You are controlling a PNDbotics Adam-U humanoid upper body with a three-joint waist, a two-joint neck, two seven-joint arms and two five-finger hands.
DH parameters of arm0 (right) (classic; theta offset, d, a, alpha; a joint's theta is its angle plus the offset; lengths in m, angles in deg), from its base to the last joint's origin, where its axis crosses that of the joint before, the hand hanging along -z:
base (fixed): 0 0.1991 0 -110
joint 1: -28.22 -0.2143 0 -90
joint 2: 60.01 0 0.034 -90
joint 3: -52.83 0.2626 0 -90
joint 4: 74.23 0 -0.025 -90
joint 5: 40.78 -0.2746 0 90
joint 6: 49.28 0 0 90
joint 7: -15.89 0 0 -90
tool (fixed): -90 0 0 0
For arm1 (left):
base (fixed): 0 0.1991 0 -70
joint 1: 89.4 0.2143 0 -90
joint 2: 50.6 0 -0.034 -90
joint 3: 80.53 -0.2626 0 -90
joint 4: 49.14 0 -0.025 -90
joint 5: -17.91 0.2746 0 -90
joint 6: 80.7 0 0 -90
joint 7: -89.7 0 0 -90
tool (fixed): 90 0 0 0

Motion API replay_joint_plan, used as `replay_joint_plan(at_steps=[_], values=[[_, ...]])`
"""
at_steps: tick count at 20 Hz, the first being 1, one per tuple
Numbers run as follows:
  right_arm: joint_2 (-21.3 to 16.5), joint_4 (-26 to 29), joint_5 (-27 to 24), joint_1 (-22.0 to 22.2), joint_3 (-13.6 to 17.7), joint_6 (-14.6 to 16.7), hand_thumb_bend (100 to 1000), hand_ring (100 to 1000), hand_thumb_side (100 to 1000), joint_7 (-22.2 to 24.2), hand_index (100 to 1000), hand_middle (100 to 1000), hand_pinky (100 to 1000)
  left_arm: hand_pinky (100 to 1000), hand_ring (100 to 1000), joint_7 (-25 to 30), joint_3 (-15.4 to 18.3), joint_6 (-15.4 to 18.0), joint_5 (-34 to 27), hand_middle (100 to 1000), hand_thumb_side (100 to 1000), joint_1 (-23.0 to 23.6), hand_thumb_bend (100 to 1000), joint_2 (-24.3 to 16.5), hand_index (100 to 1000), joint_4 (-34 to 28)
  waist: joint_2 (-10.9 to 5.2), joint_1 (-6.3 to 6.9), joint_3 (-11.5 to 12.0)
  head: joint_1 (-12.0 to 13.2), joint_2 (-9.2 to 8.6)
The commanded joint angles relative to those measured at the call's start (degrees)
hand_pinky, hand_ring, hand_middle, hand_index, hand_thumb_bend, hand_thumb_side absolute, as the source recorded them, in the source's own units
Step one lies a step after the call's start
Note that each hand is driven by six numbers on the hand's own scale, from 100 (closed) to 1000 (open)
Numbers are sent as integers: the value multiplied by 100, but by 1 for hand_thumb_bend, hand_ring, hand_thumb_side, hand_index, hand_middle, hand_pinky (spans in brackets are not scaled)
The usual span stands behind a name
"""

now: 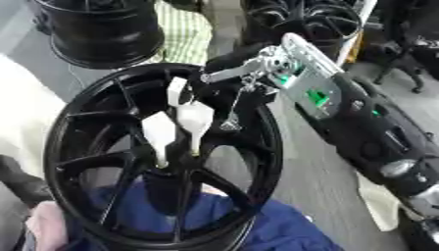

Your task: Pull the pin out of the wheel hub.

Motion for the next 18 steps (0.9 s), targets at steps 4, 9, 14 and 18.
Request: replay_joint_plan(at_steps=[4,9,14,18], values=[[-33,-51,27,-53,5,52,254,887,100,2,872,821,823,612,627,23,-23,2,19,558,585,-69,100,-23,749,-110,-41,26,9,0,-60],[-21,-109,34,-19,-9,65,238,880,100,2,852,798,817,612,627,26,-20,0,19,558,585,-70,100,-23,749,-113,-35,28,7,8,-65],[28,-179,42,-10,-21,81,230,873,100,-16,836,780,810,613,627,30,-22,4,16,558,585,-79,100,-19,749,-112,-24,33,20,0,-78],[64,-242,53,-13,-18,105,194,862,100,-59,808,747,801,613,627,38,-28,6,11,557,585,-89,100,-16,750,-114,-12,32,33,-9,-78]])
